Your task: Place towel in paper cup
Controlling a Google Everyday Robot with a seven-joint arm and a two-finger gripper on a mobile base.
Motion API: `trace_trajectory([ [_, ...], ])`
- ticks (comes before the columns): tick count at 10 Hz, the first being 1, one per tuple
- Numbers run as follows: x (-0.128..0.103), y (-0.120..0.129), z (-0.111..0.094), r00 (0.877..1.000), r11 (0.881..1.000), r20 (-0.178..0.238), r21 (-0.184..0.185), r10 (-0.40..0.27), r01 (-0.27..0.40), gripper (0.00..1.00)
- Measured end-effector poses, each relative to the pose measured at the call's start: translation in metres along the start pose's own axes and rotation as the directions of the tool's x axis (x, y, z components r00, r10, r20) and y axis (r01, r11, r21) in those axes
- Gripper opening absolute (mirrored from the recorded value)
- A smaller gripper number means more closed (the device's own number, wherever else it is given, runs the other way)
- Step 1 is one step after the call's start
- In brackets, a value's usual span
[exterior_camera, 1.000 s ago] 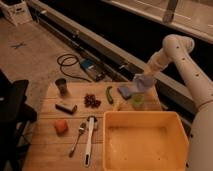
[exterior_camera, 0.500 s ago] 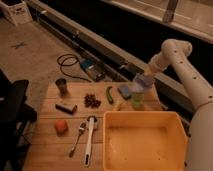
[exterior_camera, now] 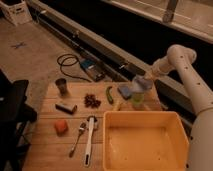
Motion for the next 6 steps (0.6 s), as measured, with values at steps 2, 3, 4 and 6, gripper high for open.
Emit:
trace_trajectory([
  [2,-0.002,0.01,0.007,0.999,0.999,0.032,-0.046,0.007,-0.006,0.12],
  [3,-0.004,0.013,0.01,0.999,0.998,0.041,-0.06,0.009,-0.006,0.19],
  [4,-0.006,0.016,0.013,0.999,0.997,0.05,-0.076,0.009,-0.005,0.29],
  [6,-0.009,0.021,0.016,0.998,0.995,0.067,-0.097,0.013,-0.007,0.5],
])
